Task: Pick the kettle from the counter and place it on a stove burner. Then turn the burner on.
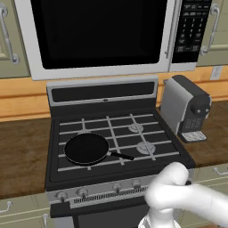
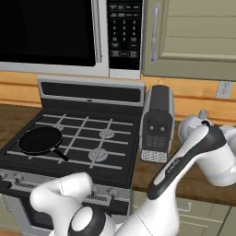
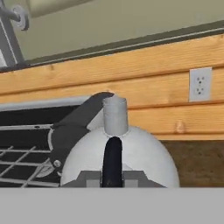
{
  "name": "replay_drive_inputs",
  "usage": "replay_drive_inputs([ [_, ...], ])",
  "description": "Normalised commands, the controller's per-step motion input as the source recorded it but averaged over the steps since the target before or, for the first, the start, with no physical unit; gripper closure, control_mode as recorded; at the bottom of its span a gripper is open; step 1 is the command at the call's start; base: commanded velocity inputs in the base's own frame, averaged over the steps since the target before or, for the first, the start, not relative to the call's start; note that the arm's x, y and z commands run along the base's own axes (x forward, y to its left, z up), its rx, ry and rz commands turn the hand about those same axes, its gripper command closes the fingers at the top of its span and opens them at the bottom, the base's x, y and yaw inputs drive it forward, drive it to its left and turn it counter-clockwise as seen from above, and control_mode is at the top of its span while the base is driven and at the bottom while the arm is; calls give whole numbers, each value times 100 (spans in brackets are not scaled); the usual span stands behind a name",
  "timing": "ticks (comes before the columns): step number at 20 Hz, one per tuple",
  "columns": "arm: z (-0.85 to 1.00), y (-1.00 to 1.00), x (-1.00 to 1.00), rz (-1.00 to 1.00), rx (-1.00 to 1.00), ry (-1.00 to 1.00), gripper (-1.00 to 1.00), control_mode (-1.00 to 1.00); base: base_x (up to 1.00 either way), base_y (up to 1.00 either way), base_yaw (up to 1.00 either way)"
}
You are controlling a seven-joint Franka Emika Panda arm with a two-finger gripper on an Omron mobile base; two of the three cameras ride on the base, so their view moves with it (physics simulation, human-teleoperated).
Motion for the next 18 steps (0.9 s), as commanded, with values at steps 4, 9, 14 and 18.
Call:
replay_drive_inputs([
  [4,74,99,-74,4,-1,-24,100,-100,0,0,0],
  [9,17,100,-26,6,-4,-8,100,-100,0,0,0],
  [14,0,100,-6,7,-12,2,100,-100,0,0,0],
  [18,22,100,0,6,-18,20,100,-100,0,0,0],
])
